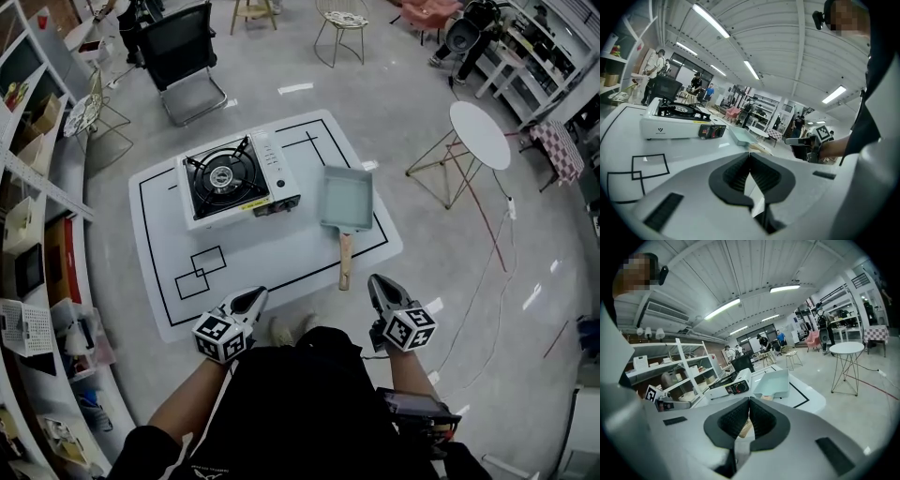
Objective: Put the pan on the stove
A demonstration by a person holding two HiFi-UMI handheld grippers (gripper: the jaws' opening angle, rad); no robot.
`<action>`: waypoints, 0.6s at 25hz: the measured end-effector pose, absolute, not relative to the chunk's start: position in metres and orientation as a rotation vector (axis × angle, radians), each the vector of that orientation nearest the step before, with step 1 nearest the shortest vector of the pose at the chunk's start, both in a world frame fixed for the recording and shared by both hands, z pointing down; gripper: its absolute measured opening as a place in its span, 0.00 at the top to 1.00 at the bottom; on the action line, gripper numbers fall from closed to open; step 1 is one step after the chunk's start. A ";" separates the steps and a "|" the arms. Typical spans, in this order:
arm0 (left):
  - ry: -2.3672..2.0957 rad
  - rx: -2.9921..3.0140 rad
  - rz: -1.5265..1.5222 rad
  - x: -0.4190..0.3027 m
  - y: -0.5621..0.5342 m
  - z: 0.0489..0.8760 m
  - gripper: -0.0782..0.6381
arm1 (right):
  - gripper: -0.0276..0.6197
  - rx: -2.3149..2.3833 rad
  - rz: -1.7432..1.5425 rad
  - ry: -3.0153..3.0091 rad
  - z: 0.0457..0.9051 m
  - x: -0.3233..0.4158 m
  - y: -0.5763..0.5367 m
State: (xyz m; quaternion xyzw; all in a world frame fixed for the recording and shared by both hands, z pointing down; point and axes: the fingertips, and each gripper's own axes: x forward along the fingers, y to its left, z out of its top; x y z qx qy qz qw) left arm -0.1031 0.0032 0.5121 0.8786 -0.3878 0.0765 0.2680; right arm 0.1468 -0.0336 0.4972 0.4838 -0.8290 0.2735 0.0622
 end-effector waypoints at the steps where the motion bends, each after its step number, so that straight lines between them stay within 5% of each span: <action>1: -1.043 2.368 0.208 -0.103 0.004 0.514 0.88 | 0.92 1.463 0.829 -2.502 0.499 0.147 -0.036; 15: -1.048 2.350 0.241 -0.103 -0.010 0.516 0.88 | 0.92 1.439 0.880 -2.450 0.519 0.144 -0.055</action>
